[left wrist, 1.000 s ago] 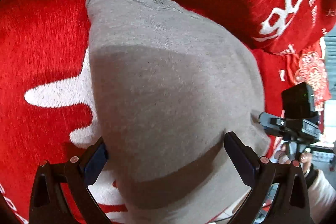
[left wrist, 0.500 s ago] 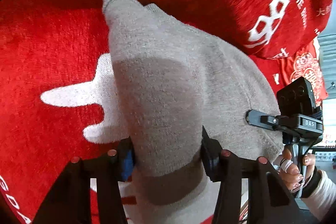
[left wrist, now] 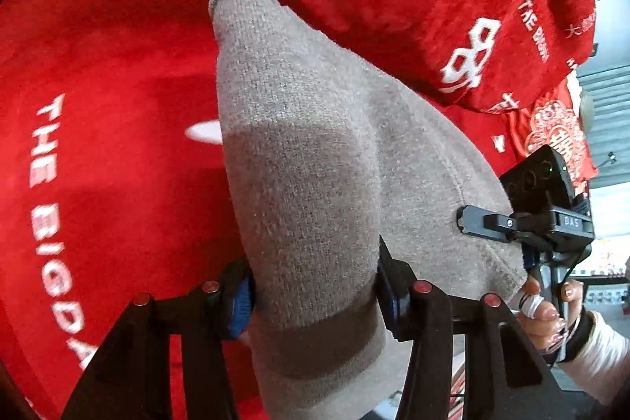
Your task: Fold small clothes
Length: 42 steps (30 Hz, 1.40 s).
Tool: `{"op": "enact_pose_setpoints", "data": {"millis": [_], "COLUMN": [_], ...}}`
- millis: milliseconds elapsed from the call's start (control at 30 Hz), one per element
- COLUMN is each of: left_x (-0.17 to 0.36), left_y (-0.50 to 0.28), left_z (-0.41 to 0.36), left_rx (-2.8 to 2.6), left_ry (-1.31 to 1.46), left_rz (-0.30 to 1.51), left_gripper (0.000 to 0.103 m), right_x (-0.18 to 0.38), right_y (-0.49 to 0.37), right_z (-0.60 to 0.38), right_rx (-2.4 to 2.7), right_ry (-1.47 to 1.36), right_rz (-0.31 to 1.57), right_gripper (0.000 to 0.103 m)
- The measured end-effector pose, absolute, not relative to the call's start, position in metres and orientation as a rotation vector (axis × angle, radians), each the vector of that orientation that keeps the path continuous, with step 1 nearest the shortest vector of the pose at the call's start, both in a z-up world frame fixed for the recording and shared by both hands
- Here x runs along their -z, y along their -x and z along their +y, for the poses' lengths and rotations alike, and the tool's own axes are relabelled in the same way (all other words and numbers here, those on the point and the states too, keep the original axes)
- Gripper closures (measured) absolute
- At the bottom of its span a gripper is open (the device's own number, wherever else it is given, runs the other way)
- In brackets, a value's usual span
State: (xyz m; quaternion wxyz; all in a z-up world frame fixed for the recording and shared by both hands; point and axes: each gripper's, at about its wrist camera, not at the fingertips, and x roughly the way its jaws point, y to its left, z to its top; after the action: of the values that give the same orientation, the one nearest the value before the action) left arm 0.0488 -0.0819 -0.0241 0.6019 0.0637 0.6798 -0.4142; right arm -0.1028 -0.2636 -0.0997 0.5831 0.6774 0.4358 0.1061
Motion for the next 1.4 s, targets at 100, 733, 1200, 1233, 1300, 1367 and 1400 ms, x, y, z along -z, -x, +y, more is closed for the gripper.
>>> {"op": "enact_pose_setpoints", "data": {"millis": [100,733,1200,1233,1300,1367,1400], "left_x": [0.035,0.039,0.049,0.048,0.046,0.045,0.044], "left_y": [-0.056,-0.08,-0.057,-0.054,-0.049,-0.043,-0.04], "left_z": [-0.046,0.003,-0.005,-0.004,-0.002,0.0,0.001], "left_rx": [0.9,0.704,0.616,0.622,0.626,0.618,0.611], "left_ry": [-0.173,-0.234,-0.339,-0.344,-0.357,-0.386,-0.401], "left_rz": [1.584,1.486,1.438,1.441,1.45,1.454,1.454], "left_gripper": [0.05,0.05,0.033,0.033,0.033,0.033,0.033], "right_x": [0.117,0.077,0.064,0.058,0.047,0.038,0.034], "right_y": [0.087,0.077,0.072,0.077,0.086,0.089,0.09], "right_z": [-0.237,-0.235,-0.227,-0.226,-0.217,-0.206,-0.2], "right_rx": [-0.235,0.034,0.267,0.259,0.241,0.243,0.238], "right_ry": [-1.563,-1.219,-0.762,-0.774,-0.791,-0.76,-0.749], "right_rz": [1.076,1.181,1.37,1.356,1.327,1.327,1.323], "right_gripper": [0.073,0.08,0.085,0.085,0.085,0.085,0.085]}}
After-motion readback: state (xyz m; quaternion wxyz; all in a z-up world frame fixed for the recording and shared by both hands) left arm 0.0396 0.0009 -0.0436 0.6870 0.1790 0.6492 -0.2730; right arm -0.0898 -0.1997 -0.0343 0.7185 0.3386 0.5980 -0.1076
